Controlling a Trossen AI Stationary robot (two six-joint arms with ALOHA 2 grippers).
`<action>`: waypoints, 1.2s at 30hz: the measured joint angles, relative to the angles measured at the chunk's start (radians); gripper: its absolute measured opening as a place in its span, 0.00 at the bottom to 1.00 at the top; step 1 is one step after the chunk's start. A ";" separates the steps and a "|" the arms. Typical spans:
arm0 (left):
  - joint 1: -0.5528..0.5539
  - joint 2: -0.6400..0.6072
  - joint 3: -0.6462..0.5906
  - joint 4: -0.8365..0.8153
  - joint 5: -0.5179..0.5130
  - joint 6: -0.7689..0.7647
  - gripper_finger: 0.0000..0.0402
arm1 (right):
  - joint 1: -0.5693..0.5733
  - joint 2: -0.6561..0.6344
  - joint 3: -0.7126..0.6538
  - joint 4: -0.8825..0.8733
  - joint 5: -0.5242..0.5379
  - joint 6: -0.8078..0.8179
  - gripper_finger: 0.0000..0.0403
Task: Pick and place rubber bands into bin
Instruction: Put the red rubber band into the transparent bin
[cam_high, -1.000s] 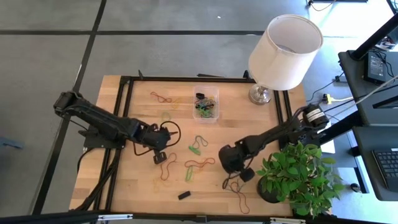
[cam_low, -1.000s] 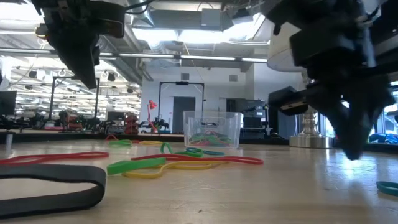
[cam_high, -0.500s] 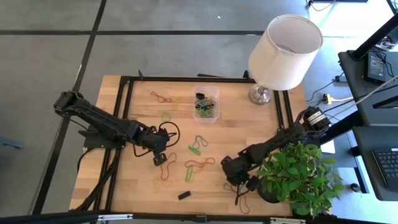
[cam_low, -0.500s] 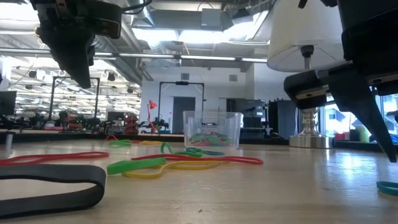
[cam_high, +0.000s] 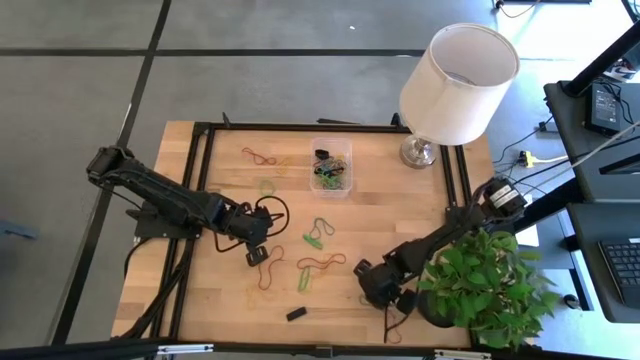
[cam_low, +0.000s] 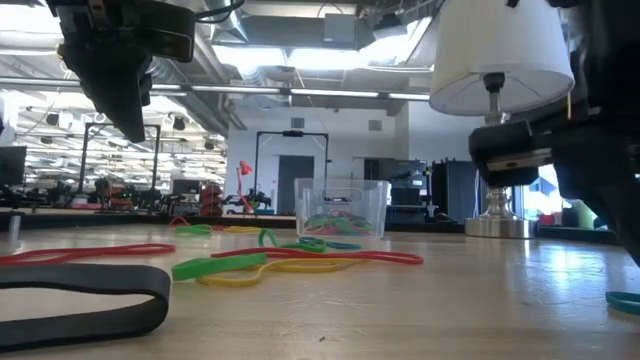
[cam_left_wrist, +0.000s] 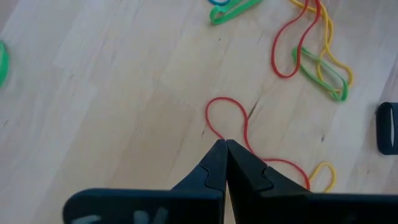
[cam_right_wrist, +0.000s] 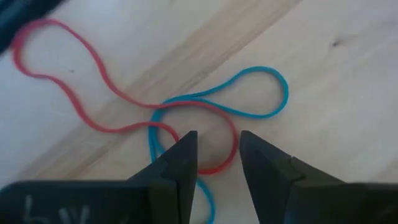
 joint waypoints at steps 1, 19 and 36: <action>0.000 0.000 0.000 0.000 0.000 0.006 0.01 | 0.010 0.007 0.000 0.000 0.027 -0.006 0.31; 0.000 0.000 0.000 -0.003 -0.018 0.081 0.00 | 0.026 0.002 0.012 -0.014 0.083 0.106 0.01; 0.000 0.001 0.000 -0.002 -0.008 0.193 0.00 | -0.018 -0.045 0.180 -0.073 0.258 0.421 0.00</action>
